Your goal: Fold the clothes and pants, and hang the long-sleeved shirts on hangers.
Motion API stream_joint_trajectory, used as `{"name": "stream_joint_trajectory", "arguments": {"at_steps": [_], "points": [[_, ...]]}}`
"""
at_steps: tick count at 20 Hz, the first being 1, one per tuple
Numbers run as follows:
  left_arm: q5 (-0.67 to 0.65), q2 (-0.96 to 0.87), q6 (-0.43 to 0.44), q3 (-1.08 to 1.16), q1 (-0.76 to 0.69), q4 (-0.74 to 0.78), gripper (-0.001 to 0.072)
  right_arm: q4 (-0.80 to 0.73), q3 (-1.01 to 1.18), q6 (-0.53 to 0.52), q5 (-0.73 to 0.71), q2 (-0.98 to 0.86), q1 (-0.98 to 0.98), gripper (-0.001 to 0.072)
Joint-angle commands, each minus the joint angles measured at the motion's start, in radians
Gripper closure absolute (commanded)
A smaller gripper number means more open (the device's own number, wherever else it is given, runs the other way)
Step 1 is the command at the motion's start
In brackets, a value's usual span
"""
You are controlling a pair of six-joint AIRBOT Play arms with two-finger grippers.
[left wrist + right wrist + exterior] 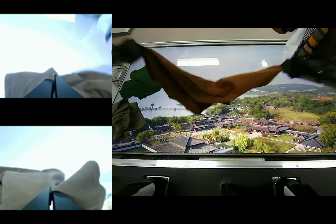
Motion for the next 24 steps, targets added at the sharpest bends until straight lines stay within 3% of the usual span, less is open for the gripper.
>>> {"name": "stream_joint_trajectory", "arguments": {"at_steps": [1, 6, 11, 13, 15, 19, 24], "points": [[0.005, 0.170, -0.176, 0.162, -0.001, 0.206, 0.0696, -0.214, 0.147, 0.074, 0.059, 0.183, 0.001, 0.0683], [-0.087, 0.360, -0.253, 0.161, -0.001, 0.319, 0.0696, -0.263, 0.148, 0.121, 0.104, 0.404, 0.001, 0.0682], [-0.116, 0.374, -0.268, 0.158, -0.002, 0.332, 0.0696, -0.362, 0.148, 0.244, 0.109, 0.398, 0.001, 0.0682], [-0.137, 0.325, -0.264, 0.121, -0.002, 0.313, 0.0696, -0.364, 0.148, 0.277, 0.143, 0.314, 0.001, 0.0682], [-0.150, 0.246, -0.206, 0.049, -0.002, 0.261, 0.0695, -0.324, 0.147, 0.334, 0.220, 0.185, 0.001, 0.0681], [-0.134, -0.002, -0.146, -0.157, -0.019, 0.214, 0.0694, -0.158, 0.146, 0.338, 0.384, -0.172, 0.001, 0.0681], [-0.099, -0.375, -0.132, -0.262, -0.108, 0.215, 0.0694, -0.023, 0.146, 0.317, 0.357, -0.630, 0.001, 0.0682]]}}
